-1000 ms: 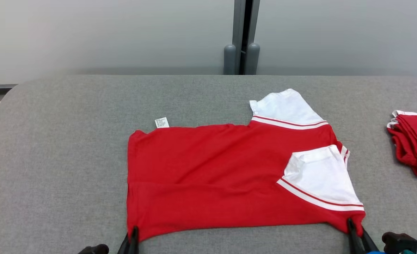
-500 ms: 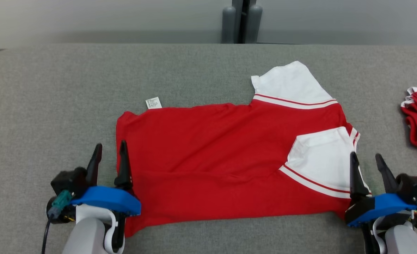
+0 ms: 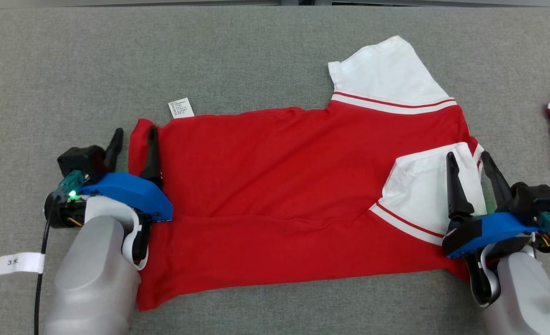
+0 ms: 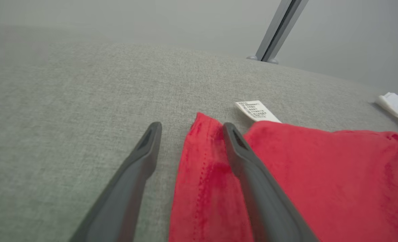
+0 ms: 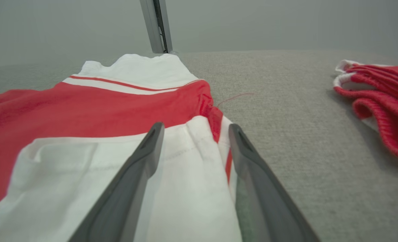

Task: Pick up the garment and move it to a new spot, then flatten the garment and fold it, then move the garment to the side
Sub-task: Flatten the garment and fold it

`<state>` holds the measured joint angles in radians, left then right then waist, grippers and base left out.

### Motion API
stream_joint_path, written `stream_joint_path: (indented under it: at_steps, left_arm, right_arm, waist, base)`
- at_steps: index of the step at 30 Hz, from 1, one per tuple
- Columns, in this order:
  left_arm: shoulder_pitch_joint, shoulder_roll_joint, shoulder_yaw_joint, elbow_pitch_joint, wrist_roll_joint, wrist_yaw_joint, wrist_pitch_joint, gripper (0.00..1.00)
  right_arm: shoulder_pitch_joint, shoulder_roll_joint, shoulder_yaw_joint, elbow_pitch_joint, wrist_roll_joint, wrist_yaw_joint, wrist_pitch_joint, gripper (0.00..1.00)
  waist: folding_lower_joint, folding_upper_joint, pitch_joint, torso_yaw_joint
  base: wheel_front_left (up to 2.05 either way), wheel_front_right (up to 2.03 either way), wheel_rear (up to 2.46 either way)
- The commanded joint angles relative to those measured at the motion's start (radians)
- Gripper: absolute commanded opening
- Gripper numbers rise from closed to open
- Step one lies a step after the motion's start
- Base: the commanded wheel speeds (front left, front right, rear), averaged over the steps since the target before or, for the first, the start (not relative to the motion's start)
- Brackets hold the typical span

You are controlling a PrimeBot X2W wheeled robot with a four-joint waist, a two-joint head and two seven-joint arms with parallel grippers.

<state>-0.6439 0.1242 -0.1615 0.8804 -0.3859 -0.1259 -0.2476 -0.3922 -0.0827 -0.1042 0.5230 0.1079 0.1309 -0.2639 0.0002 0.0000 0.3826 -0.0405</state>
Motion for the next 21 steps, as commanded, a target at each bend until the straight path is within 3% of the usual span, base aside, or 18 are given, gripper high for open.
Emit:
stream_joint_path:
  at_steps: [1, 7, 9, 11, 13, 21]
  left_arm:
    - [-0.015, 0.006, -0.012, 0.010, -0.010, -0.008, 0.000, 1.00]
    - [-0.044, 0.026, -0.093, 0.079, -0.065, -0.005, 0.003, 0.97]
    - [-0.059, 0.036, -0.103, 0.097, -0.076, -0.005, 0.001, 0.77]
    - [-0.075, 0.040, -0.115, 0.115, -0.084, -0.004, -0.002, 0.46]
    - [-0.093, 0.045, -0.128, 0.130, -0.086, -0.005, -0.005, 0.00]
    - [-0.130, 0.046, -0.106, 0.090, -0.093, 0.002, -0.018, 0.00]
  right_arm:
    - [-0.019, -0.008, 0.000, 0.001, 0.003, 0.000, 0.000, 1.00]
    - [-0.025, -0.012, -0.007, 0.001, 0.007, 0.000, 0.000, 1.00]
    - [-0.032, -0.012, -0.006, 0.002, 0.005, 0.000, 0.000, 1.00]
    - [-0.039, -0.013, -0.002, 0.004, 0.004, 0.000, 0.000, 1.00]
    - [-0.049, -0.019, 0.004, 0.007, 0.002, 0.000, 0.000, 1.00]
    - [-0.176, -0.081, 0.041, 0.081, 0.004, 0.000, 0.006, 1.00]
  waist:
    - [-0.0002, 0.0000, 0.002, -0.001]
    - [-0.0002, 0.0000, 0.009, -0.005]
    - [-0.0002, 0.0000, 0.010, -0.005]
    - [-0.0002, 0.0000, 0.012, -0.004]
    - [-0.0002, 0.0000, 0.014, -0.003]
    - [-0.0002, 0.0000, 0.035, 0.023]
  base:
    - [0.00, 0.00, 0.00]
    - [0.00, 0.00, 0.00]
    - [0.00, 0.00, 0.00]
    - [0.00, 0.00, 0.00]
    - [0.00, 0.00, 0.00]
    - [0.00, 0.00, 0.00]
